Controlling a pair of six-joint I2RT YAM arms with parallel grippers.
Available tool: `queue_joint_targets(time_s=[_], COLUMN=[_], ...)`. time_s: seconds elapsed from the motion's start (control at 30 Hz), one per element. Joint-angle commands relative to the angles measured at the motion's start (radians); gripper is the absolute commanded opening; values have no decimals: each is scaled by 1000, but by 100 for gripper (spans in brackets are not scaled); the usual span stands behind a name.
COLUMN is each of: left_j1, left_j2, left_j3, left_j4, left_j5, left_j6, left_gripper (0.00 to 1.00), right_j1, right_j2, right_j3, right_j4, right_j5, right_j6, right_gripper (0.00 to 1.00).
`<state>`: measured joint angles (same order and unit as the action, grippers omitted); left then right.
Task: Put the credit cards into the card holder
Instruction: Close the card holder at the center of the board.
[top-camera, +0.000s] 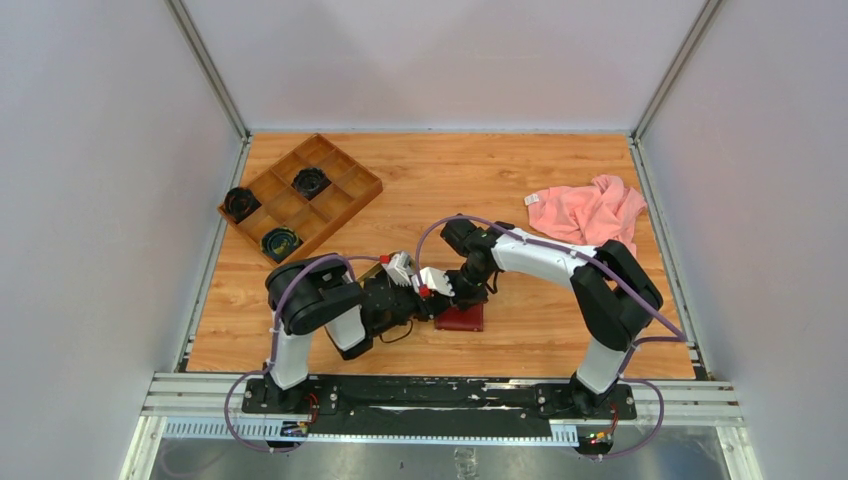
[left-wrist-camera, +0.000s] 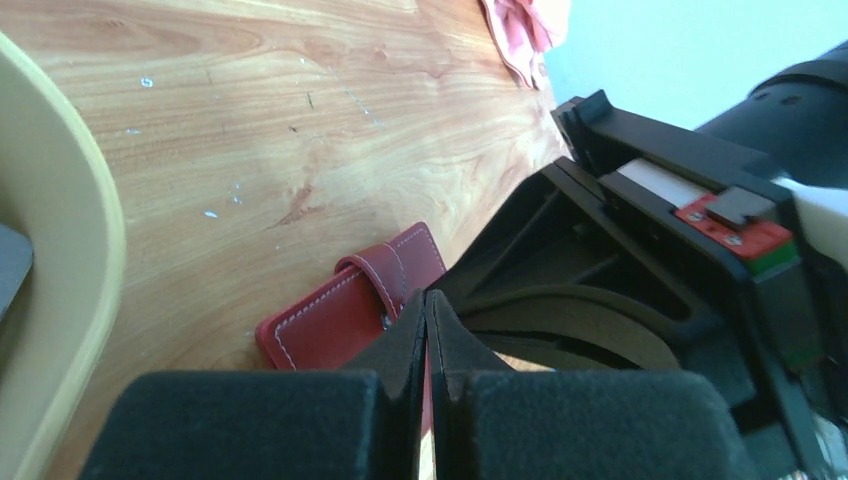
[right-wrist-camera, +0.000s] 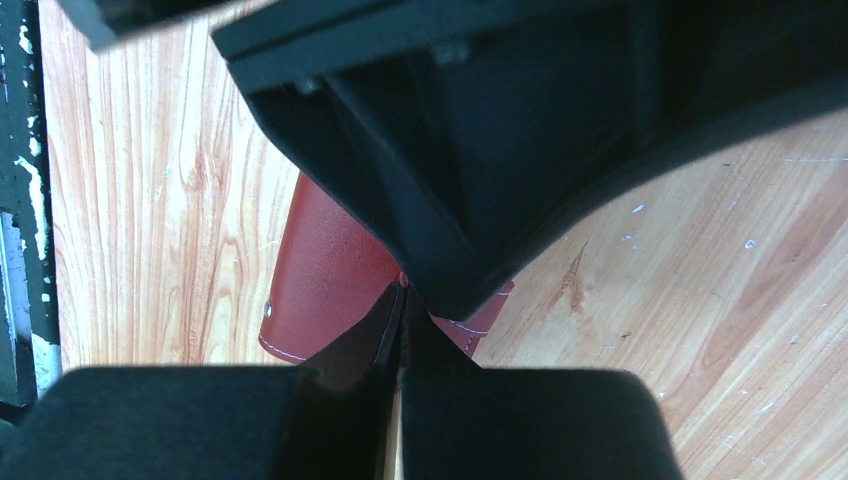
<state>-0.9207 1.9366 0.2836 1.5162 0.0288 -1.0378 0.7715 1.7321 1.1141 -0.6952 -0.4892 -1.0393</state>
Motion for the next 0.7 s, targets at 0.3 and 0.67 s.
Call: queue_joint_targets(time_s=[0.3,0.67], left_j1=[-11,-12], left_j2=[83,139], left_j3=[61,63], left_j4=[13,9], left_j5=[56,107], left_j6=[-25,-69], left_gripper=[0,0], right_j1=[7,7], right_j2=[50,50], right_j3=[-48,-46], right_j4=[33,34], right_j5=[8,13], right_j6=[-11,-8], right_gripper=[0,0])
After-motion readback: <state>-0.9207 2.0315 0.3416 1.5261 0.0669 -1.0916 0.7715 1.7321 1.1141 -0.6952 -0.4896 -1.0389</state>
